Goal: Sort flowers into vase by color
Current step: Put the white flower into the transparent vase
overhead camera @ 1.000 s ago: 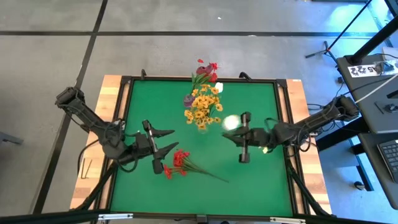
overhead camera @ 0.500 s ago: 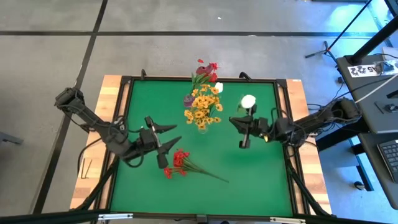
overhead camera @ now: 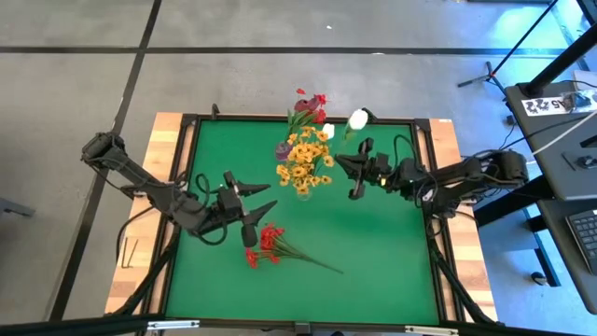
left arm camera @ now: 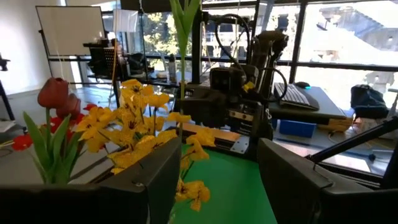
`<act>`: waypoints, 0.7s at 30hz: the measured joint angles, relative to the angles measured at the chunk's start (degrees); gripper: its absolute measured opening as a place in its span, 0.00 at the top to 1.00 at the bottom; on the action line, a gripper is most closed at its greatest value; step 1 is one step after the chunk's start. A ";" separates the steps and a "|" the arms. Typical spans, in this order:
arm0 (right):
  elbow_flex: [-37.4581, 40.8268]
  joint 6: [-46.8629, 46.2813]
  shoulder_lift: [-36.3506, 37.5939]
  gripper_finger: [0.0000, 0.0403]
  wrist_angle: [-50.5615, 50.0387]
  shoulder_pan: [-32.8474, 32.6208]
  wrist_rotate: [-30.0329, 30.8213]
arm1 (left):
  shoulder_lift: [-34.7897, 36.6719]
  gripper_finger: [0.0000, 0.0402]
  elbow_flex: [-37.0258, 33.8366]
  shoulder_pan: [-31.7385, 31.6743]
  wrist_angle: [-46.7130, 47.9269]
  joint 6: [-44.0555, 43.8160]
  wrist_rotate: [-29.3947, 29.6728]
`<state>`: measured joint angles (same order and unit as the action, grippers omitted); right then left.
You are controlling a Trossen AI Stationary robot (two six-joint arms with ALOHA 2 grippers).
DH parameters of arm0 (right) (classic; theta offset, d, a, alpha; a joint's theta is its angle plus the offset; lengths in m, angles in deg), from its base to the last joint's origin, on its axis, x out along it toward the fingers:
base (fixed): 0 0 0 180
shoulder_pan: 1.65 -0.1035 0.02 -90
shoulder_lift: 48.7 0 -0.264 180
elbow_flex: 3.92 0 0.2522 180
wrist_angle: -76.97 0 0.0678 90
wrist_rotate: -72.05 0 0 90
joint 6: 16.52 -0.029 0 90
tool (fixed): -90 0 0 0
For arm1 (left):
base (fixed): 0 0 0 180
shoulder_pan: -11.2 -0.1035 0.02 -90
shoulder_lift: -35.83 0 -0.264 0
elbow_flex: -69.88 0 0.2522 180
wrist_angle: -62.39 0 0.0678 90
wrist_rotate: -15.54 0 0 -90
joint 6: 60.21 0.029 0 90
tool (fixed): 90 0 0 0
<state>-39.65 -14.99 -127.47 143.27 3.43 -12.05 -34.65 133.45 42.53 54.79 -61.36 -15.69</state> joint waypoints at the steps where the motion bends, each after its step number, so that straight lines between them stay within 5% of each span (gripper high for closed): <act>1: -0.48 -0.43 -0.69 1.00 0.23 0.19 -0.68 | 0.00 0.48 0.00 0.00 -0.01 -0.02 -0.20; 21: -11.83 0.21 -16.56 1.00 0.87 0.19 -4.06 | 0.00 0.49 0.00 0.07 2.08 -1.85 -3.08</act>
<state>-51.49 -14.79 -144.03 144.14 3.62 -16.11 -34.65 133.45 42.59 56.86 -63.21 -18.77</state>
